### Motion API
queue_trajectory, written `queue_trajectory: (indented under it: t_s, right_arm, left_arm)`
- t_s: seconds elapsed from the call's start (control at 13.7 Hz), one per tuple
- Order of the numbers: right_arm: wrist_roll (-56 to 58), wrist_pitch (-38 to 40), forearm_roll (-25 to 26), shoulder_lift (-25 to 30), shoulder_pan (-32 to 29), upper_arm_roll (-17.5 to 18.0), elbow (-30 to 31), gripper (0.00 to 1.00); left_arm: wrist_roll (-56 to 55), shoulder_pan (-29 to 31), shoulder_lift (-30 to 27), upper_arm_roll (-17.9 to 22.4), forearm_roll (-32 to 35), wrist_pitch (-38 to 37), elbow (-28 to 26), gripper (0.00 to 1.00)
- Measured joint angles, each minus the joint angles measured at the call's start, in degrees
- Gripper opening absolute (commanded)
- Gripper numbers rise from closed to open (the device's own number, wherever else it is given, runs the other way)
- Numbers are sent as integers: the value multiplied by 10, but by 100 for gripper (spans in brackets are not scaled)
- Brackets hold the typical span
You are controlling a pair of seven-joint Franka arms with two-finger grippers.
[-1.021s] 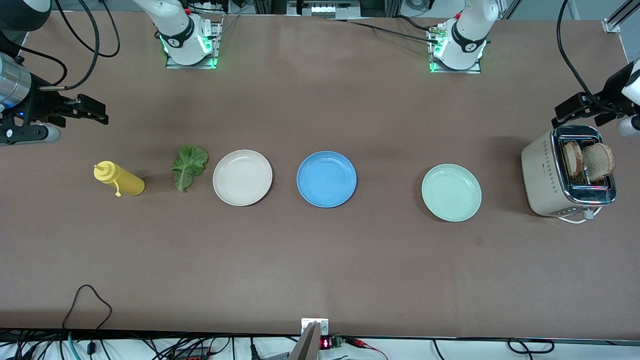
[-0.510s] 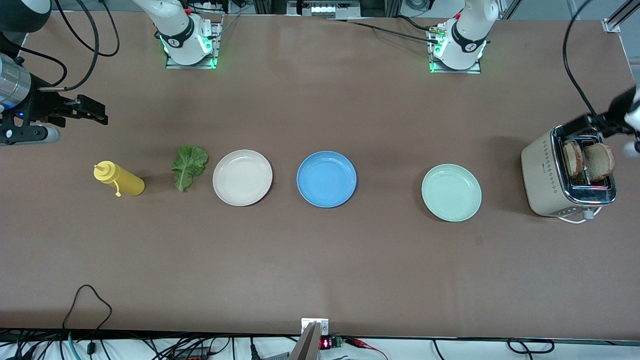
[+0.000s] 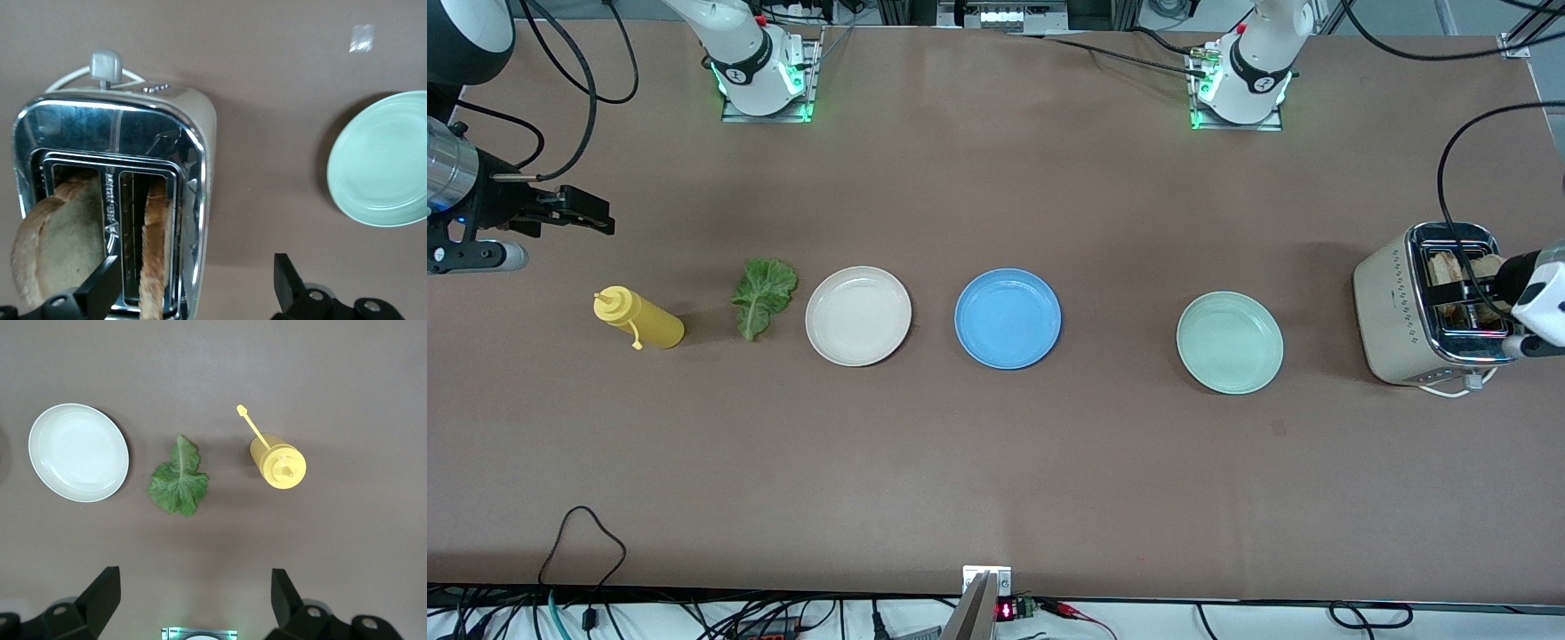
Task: Make sandwich in blue plate with both arms
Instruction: 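Reach the left gripper into the toaster and grasp a bread slice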
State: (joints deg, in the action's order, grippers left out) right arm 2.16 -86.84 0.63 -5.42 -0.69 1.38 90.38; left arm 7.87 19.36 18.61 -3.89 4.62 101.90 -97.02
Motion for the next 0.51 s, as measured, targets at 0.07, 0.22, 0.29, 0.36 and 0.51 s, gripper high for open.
queue_trajectory:
  t_s: [0.07,0.22,0.29,0.36,0.51]
  right_arm:
    - [0,0,0,0,-1,0,0,100]
    - [-2,0,0,-2,-8,-1,2,100]
    - [-2,-1,0,-4,-14,-1,3,100]
    - [-2,-2,0,-8,-19,-2,3,100]
    - [-2,-5,0,-16,-21,-2,3,100]
  left_arm:
    - [10,9,12,0,0,1,0,100]
    - [26,22,29,0,0,2,0,87]
    - [28,28,32,0,0,2,0,71]
    - [31,33,34,0,0,1,0,53]
    - [41,36,35,0,0,-9,0,25]
